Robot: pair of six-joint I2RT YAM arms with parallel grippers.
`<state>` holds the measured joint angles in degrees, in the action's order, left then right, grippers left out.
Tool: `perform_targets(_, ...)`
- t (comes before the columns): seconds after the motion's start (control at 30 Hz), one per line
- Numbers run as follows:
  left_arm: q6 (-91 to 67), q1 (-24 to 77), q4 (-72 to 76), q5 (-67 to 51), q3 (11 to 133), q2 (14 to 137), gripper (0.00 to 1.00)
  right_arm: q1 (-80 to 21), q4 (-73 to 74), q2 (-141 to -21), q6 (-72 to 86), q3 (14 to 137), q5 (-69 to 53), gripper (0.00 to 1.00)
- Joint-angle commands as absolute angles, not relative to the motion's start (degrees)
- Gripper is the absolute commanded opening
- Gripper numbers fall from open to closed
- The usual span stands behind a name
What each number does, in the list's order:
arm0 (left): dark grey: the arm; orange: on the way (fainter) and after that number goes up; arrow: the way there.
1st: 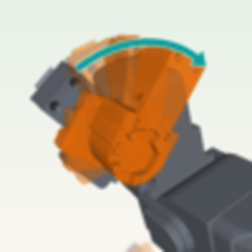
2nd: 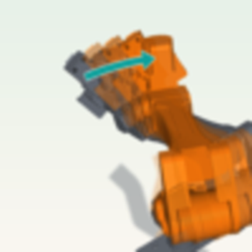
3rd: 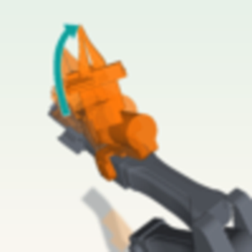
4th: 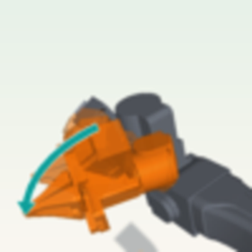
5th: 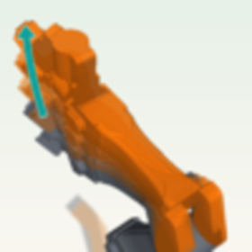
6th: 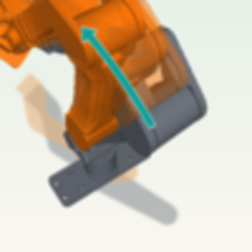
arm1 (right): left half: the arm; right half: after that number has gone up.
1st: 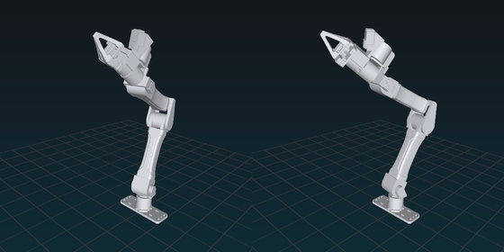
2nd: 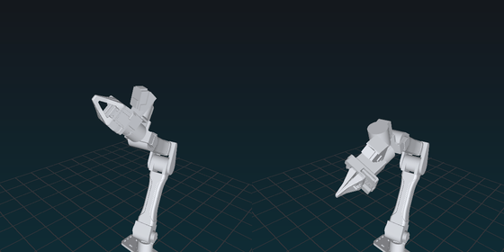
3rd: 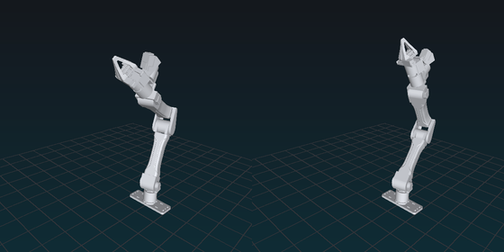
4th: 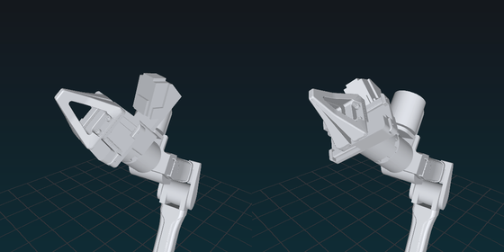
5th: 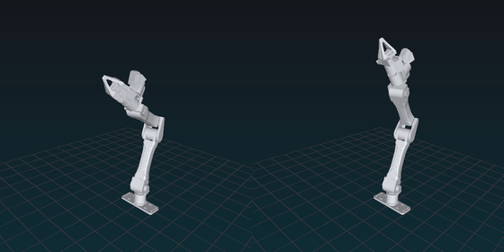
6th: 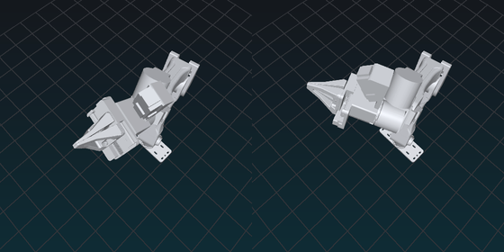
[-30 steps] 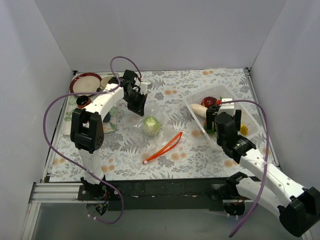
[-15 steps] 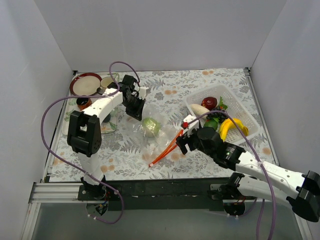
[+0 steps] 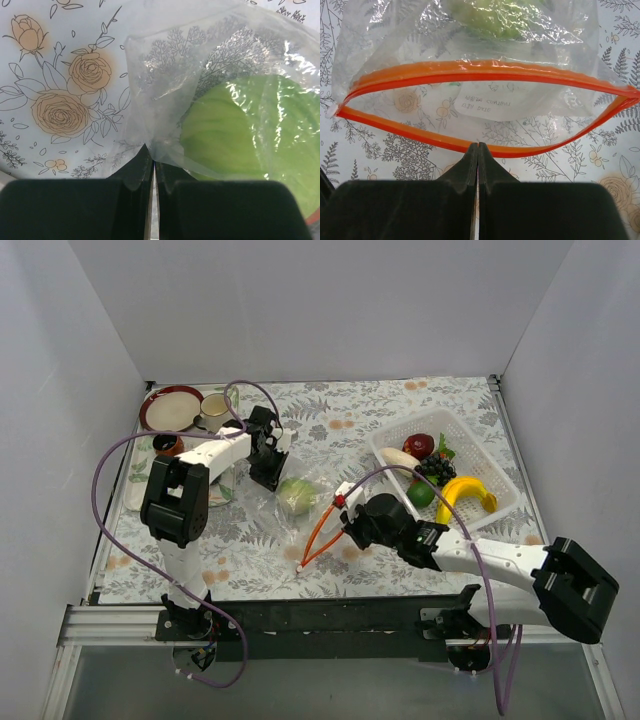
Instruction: Open the zip-top bag and remove the fake food
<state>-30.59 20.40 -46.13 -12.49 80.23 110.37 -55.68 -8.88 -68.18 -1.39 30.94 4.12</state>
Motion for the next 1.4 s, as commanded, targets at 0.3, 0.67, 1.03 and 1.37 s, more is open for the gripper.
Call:
perform_targets(0.3,-31.5,22.2,-43.6,-13.6,79.9,110.7,0.00,-55.9,-21.1,-84.9,-7.3,41.7,4.0,0.57)
perform_targets(0.67,-29.4,25.4,-44.1,-15.7,78.3,113.3,0.00,-55.9,-37.6,-93.5,-8.4,40.1,15.0,0.98)
perform_targets(1.03,-27.4,26.4,-46.9,-20.2,79.7,114.3,0.00,-55.9,-37.9,-101.8,-9.5,47.8,7.3,0.99)
perform_targets(1.37,-26.9,27.0,-47.1,-19.4,79.5,114.6,0.00,-54.5,-34.2,-97.5,-7.9,46.1,2.4,0.68)
